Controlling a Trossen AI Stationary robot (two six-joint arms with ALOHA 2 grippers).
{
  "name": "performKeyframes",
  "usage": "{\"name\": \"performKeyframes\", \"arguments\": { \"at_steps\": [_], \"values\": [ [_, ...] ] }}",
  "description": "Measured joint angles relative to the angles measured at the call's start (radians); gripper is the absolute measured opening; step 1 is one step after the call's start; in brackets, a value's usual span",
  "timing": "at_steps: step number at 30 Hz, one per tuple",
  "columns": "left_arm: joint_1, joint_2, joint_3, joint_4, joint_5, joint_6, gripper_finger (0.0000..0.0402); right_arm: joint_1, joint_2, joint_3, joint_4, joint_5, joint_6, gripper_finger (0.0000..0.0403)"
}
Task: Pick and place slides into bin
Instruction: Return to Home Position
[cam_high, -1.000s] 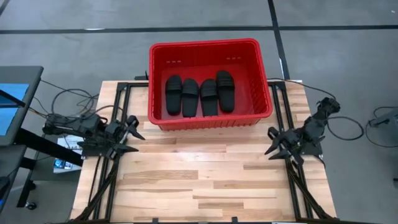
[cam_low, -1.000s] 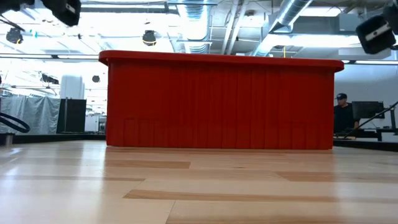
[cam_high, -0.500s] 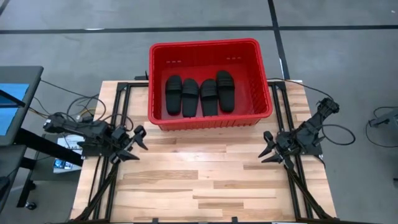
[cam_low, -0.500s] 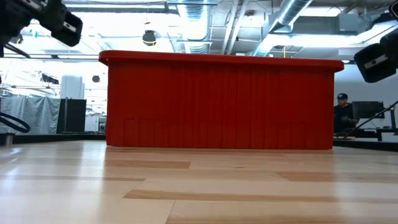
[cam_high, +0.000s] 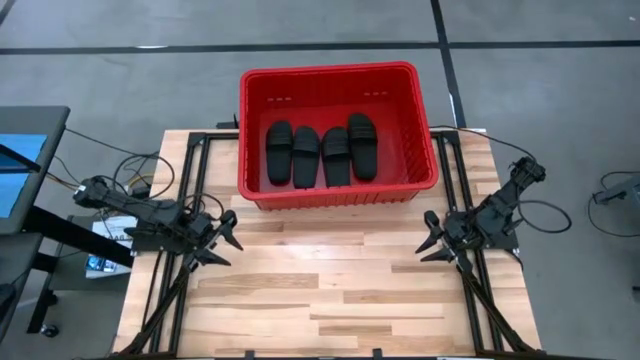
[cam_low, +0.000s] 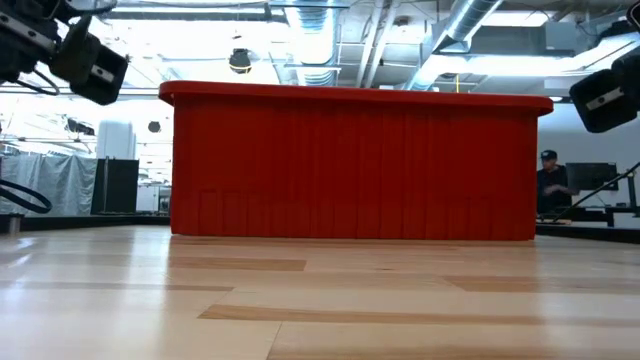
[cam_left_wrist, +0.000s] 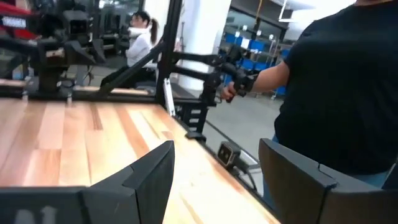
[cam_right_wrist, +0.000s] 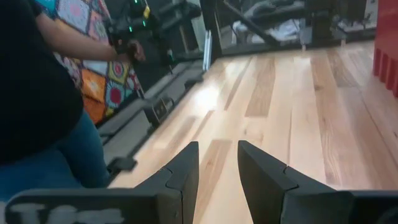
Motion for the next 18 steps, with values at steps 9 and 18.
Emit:
{"name": "performKeyframes", "arguments": {
  "at_steps": [9,18],
  "values": [
    [0.000,0.000,0.000,-0.020,-0.028,-0.021,0.0224,0.001,0.000,0.023,-0.119,-0.003,-0.002,0.0103],
    [0.000,0.000,-0.001,-0.036,-0.028,-0.017,0.0224,0.002,0.000,0.023,-0.119,-0.004,-0.002,0.0103]
  ]
}}
